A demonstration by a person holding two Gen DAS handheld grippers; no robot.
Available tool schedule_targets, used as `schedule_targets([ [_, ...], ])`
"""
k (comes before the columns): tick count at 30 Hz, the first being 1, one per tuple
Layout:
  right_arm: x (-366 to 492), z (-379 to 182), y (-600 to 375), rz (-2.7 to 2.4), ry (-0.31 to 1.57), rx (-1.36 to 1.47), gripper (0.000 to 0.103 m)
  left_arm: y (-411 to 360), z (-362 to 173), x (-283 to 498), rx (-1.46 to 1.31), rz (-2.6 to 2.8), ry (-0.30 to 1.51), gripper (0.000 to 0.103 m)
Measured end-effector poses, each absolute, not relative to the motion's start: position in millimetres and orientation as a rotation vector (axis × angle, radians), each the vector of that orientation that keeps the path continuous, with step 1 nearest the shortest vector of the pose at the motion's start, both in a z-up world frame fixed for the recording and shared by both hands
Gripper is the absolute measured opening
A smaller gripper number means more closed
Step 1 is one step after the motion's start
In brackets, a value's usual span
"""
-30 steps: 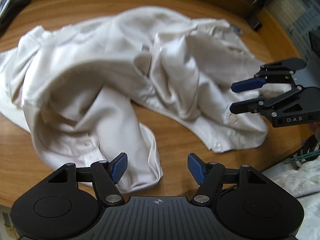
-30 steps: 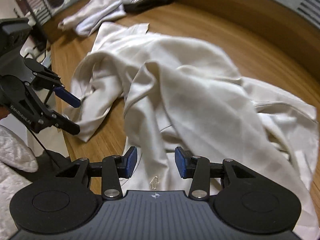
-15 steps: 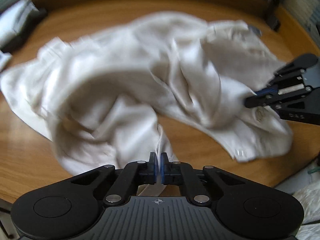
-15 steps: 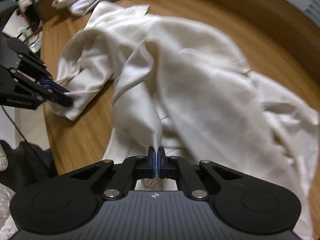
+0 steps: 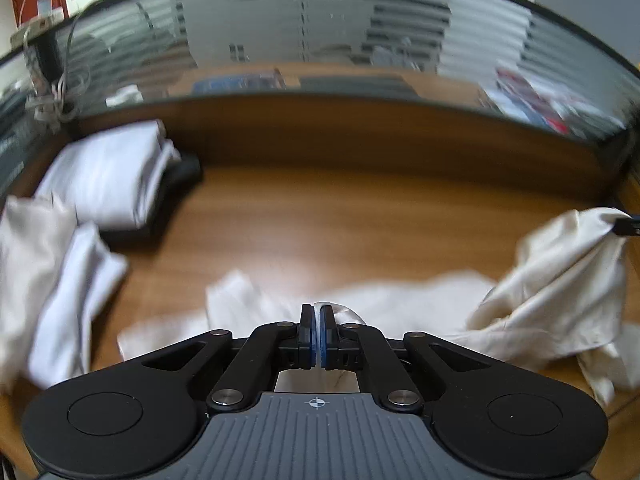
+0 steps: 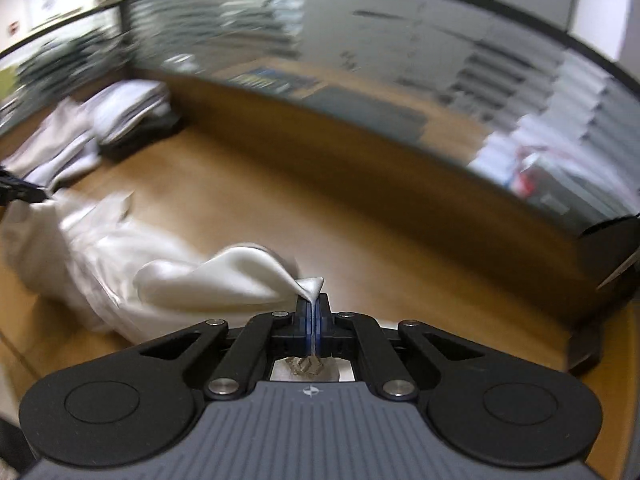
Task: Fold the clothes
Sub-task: 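Grasp a shirt edge with both tools and lift it up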
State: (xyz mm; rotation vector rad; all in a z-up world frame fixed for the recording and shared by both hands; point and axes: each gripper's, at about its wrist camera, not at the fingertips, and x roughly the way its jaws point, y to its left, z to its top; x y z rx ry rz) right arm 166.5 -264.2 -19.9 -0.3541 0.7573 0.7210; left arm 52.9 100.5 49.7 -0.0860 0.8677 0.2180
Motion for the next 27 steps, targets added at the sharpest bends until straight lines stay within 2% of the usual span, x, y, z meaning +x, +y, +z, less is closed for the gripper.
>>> schedule_targets([
  [8,276.1,-12.5,-233.4,0.524,0.687,-0.341,0.002,150.8,73.3,166.6,0.005,0.196,0.778,0.004],
  [15,349.3,-36.3,-217.9,0.367,0.728,-0.305,0.002,191.4,58.1,251.3,0.022,0.194,0.806,0.007],
  [16,353.9,-41.8,-217.3,0.357,0.745,-0.298,0.002,194.8,53.2,258.8,0.019,0.188,0.821,0.011],
  [17,357.7,-47.3,-217.4,0.352,0.767,-0.285,0.003,197.6,48.1,265.4,0.015,0.182,0.837,0.023],
  [18,358.0,-51.1,-218.0,0.355,0.783,-0.276,0.008,194.9,44.7,265.0,0.012,0.182,0.840,0.031],
  [20,356.3,-57.5,-219.4,0.363,0.806,-0.263,0.016,194.8,38.3,261.9,-0.001,0.167,0.845,0.040],
  [22,349.5,-60.8,-221.3,0.376,0.816,-0.259,0.028,195.5,31.9,252.6,-0.017,0.150,0.860,0.045],
  [27,316.3,-63.0,-227.9,0.457,0.853,-0.199,0.042,193.5,18.9,209.6,-0.034,0.120,0.901,0.053],
])
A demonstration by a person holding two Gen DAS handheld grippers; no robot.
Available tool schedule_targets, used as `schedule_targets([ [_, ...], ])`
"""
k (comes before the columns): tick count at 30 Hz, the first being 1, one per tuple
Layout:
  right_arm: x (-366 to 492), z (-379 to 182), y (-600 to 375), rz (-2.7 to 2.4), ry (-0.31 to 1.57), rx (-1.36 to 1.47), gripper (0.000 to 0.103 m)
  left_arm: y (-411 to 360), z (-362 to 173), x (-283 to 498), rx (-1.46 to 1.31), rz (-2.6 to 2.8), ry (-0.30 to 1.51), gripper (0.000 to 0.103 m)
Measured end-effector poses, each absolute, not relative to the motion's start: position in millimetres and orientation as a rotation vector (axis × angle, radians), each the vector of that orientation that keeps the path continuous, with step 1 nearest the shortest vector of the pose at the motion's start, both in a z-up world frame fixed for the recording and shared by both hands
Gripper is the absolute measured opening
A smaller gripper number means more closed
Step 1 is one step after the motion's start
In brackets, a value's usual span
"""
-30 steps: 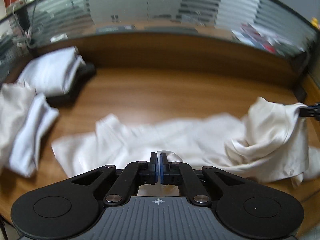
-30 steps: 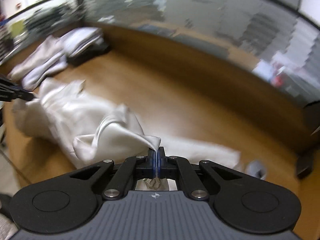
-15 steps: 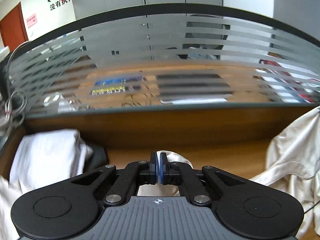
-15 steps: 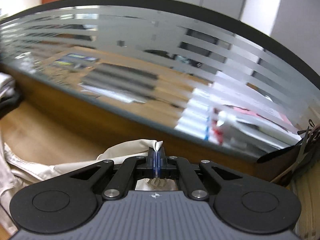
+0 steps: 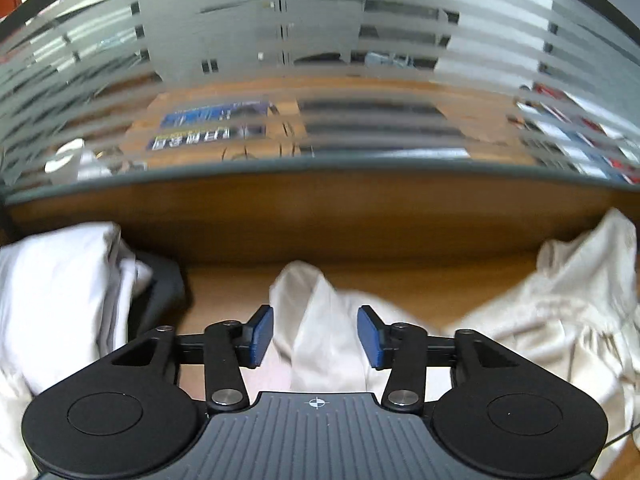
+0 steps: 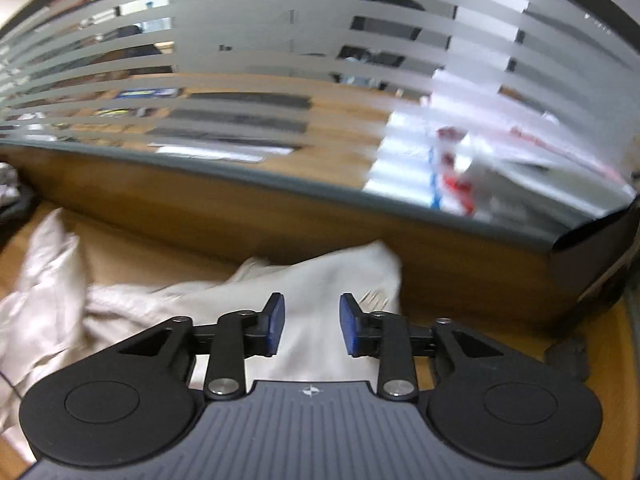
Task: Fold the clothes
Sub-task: 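Grasp a shirt edge with both tools and lift it up, then open both tools and release the cream shirt onto the desk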
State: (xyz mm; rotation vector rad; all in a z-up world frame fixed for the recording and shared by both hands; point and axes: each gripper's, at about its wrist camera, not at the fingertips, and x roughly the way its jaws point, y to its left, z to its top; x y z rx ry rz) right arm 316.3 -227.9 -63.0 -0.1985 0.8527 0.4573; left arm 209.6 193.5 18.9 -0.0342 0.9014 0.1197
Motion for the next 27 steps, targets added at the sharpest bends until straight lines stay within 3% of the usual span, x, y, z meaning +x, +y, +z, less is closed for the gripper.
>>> schedule_targets([
  [7,229.6,-66.0,-214.6,0.581,0.858,-0.239,0.053,196.2,-6.7,144.0,-0.054,0.097,0.982,0.060],
  [14,139.7,-71.8,-187.6,0.652,0.893,-0.238,0.054,206.4,-23.4,85.6,-0.083,0.064,1.047,0.066],
  [27,22.9,-110.7,-98.3,0.676,0.956,-0.163,0.059,223.6,-65.7,54.7,-0.018,-0.093,1.157,0.066],
])
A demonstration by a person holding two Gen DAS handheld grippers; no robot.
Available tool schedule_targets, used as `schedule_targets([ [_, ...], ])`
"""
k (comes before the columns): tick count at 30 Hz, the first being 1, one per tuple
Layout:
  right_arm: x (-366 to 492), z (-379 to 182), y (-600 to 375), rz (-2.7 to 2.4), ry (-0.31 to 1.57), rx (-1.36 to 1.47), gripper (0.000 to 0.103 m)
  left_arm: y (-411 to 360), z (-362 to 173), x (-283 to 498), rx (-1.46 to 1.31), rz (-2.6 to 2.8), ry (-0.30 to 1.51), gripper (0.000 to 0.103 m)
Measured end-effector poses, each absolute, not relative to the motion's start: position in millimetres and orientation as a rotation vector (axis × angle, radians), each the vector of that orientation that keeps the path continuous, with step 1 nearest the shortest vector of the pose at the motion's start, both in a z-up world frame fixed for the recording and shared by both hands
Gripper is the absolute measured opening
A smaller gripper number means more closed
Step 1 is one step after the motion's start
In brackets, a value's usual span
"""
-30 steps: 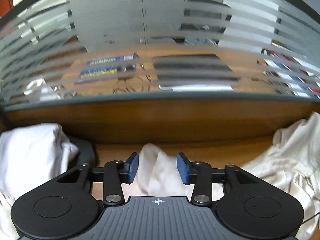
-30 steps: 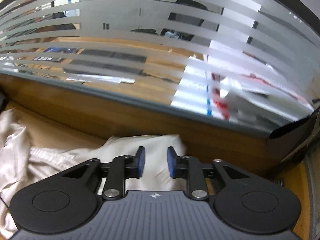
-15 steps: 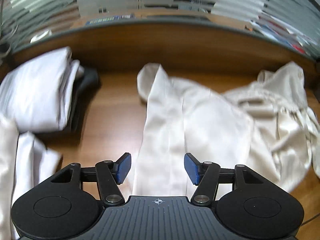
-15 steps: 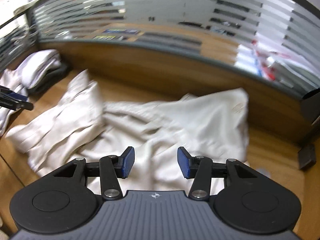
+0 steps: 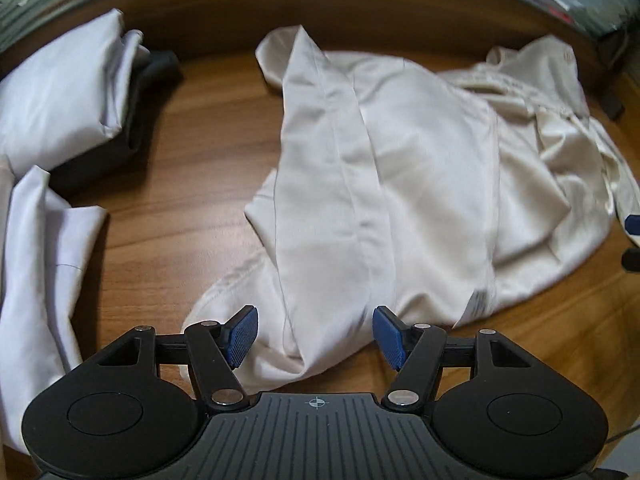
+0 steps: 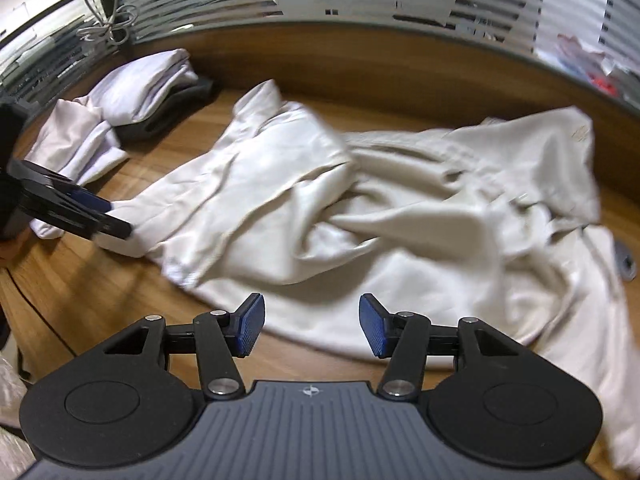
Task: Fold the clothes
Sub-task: 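Open both tools and release the cream shirt onto the desk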
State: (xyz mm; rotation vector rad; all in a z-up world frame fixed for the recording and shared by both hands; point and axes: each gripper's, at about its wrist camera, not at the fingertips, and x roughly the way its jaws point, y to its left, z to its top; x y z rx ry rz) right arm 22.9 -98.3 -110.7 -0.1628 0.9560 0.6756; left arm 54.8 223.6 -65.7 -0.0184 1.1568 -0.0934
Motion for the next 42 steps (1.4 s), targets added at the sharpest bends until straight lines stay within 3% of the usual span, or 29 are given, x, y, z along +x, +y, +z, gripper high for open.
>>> schedule_targets([
  [2,11.5,-116.3,-80.1,0.688,0.965,-0.142,0.059,225.4,-66.2,55.6,-0.017,-0.132,1.150,0.058],
  [3,7.3,-118.9,-71.5,0.696,0.970,-0.134,0.059,226.1,-66.4,56.8,-0.019,-0.152,1.153,0.040],
  [5,1.0,-122.7,-54.2,0.716,0.976,-0.115,0.059,227.2,-66.3,60.1,-0.031,-0.189,1.165,0.016],
  [9,-6.9,-124.6,-22.4,0.773,0.989,-0.038,0.059,233.0,-53.8,66.1,-0.143,-0.253,1.158,0.006],
  [19,-4.5,-115.2,31.0,0.905,0.986,0.104,0.069,226.0,-10.7,83.2,-0.413,-0.363,1.094,0.006],
  [28,26.4,-138.3,48.6,0.802,1.072,0.137,0.070,218.6,-9.6,89.3,-0.374,-0.336,1.063,0.007],
  [29,27.9,-141.2,48.0,0.792,1.082,0.137,0.069,222.0,-9.7,88.2,-0.366,-0.323,1.059,0.009],
  [32,31.5,-147.2,45.8,0.782,1.106,0.164,0.069,233.2,-11.8,80.3,-0.310,-0.266,1.046,0.033],
  [33,32.1,-147.9,45.7,0.778,1.106,0.154,0.069,236.1,-13.2,77.3,-0.272,-0.249,1.042,0.036],
  [42,23.5,-143.1,-23.1,0.661,1.027,0.027,0.069,242.7,-32.4,41.8,-0.062,-0.207,1.046,0.051],
])
